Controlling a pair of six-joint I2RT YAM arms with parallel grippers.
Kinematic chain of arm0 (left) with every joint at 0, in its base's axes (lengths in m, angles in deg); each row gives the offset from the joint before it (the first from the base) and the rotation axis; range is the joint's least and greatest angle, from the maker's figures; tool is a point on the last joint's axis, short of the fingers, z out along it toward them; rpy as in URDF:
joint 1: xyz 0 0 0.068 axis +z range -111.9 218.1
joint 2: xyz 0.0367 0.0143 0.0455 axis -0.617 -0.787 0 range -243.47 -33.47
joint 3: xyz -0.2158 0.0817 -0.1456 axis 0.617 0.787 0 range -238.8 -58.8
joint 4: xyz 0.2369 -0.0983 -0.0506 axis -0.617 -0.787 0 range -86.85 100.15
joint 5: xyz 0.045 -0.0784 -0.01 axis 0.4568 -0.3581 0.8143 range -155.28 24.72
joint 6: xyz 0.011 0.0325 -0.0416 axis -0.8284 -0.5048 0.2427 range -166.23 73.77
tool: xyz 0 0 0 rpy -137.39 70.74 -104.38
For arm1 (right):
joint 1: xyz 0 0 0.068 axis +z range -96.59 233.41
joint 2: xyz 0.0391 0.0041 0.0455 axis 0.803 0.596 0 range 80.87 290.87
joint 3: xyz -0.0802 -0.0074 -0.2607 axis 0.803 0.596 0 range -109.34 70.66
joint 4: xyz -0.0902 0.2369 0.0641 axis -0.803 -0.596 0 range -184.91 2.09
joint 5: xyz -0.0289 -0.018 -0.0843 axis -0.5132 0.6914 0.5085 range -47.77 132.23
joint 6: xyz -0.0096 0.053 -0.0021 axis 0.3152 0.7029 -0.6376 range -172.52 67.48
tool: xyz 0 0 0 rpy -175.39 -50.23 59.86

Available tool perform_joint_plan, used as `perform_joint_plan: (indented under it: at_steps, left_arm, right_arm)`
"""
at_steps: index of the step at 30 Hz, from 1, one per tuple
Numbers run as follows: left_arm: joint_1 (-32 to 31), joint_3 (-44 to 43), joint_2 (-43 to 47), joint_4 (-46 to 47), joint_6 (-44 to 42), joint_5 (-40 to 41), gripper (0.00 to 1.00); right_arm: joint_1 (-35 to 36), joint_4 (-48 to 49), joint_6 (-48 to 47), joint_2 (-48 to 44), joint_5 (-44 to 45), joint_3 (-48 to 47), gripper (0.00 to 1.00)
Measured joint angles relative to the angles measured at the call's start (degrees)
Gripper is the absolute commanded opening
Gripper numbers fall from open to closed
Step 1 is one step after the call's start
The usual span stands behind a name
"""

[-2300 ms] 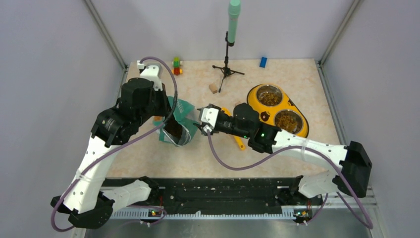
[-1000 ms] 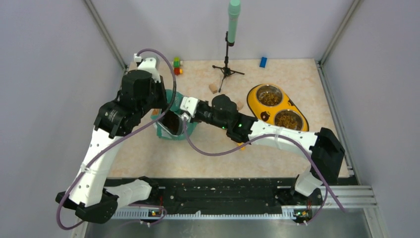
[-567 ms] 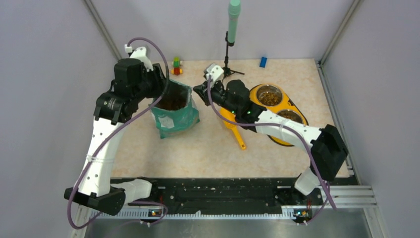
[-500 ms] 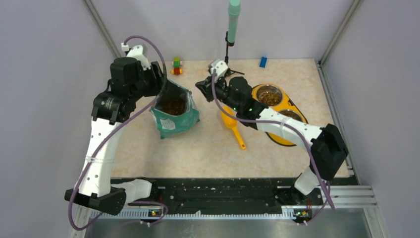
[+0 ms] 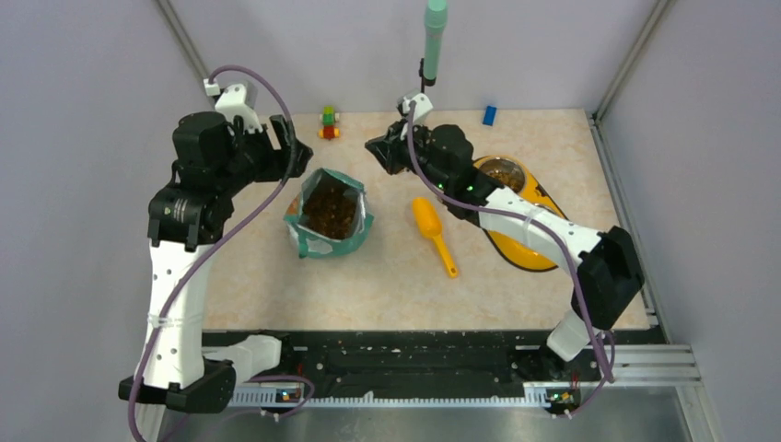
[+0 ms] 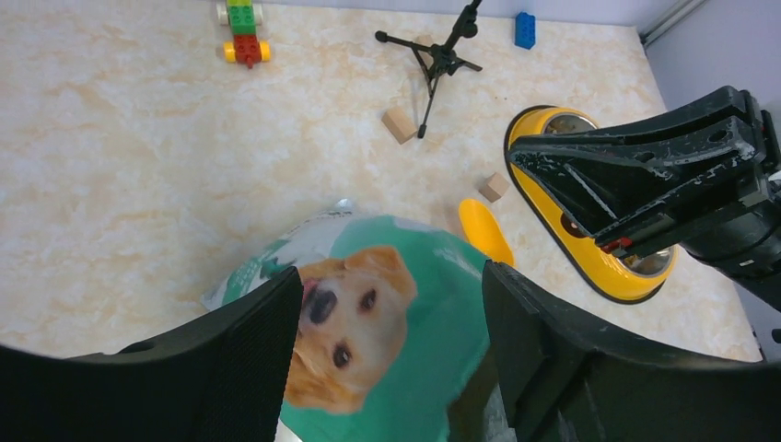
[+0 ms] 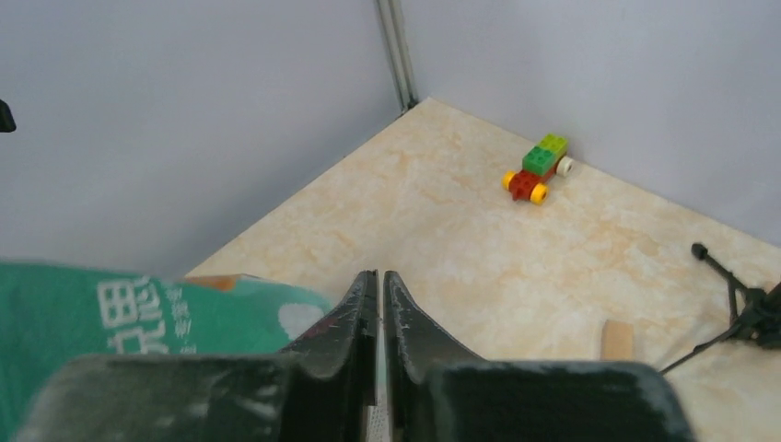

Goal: Serve the pet food

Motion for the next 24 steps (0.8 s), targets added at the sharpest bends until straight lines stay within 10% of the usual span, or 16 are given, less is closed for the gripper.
perform_joint_plan:
  at_steps: [3,7,14,24]
  left_arm:
    - [0.04,0.00,1.16,0.00,-0.20,-0.96,0.63]
    - [0.04,1.01,1.57,0.37,0.61,-3.19,0.57]
    - [0.04,18.88,6.47,1.73,8.90,-8.59,0.50]
    - [0.04,29.49,17.62,1.25,15.76,-10.25,0.52]
  right_arm:
    - [0.00,-4.94,0.26,-2.40,-0.57,0.00,0.62]
    - [0.11,-11.45,-0.09,-9.97,-3.82,2.27,0.79]
    - [0.24,-31.01,4.13,-39.28,-3.04,19.61,0.79]
    - [0.24,-50.69,10.82,-54.75,8.94,28.02,0.79]
